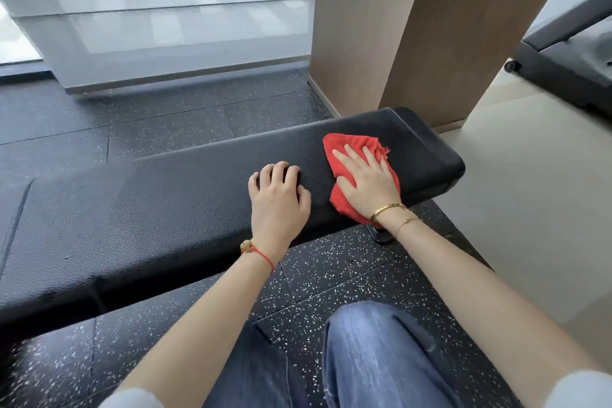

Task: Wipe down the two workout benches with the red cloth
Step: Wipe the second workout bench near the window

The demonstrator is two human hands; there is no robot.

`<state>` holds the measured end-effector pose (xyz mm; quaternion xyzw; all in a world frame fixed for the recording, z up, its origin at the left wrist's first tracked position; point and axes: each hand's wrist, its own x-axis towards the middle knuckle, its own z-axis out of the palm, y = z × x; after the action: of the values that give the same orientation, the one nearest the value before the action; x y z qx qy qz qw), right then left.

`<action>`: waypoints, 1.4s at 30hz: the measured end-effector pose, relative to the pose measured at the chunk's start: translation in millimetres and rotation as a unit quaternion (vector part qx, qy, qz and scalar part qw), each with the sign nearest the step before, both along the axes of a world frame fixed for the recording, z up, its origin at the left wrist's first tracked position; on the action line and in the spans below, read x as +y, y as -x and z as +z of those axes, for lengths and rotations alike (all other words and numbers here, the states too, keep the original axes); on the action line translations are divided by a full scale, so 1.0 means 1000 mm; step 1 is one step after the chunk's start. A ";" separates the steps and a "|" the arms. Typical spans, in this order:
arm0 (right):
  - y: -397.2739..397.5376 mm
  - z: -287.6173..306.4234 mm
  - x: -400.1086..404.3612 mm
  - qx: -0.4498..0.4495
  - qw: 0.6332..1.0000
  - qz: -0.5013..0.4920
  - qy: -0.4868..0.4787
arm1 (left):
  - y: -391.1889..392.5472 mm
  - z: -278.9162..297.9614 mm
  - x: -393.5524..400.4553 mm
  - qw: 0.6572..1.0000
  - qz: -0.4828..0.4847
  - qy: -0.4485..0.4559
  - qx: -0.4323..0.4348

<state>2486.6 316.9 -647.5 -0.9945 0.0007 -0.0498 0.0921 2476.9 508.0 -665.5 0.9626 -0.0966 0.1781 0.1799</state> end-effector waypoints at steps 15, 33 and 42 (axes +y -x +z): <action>-0.129 0.009 -0.077 0.073 0.991 -0.109 -0.013 | -0.005 -0.009 -0.005 0.999 0.025 -0.024 -0.035; -0.129 0.013 -0.137 0.072 0.995 -0.062 -0.009 | -0.001 -0.004 -0.010 0.998 0.036 -0.028 -0.031; -0.063 0.001 -0.142 0.022 1.000 0.018 0.003 | 0.000 -0.001 -0.008 0.999 0.025 -0.027 -0.028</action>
<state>2549.8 174.4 -646.2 -0.9955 -0.0150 -0.0258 0.0902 2476.8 500.1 -666.6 0.9639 -0.0827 0.2063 0.1463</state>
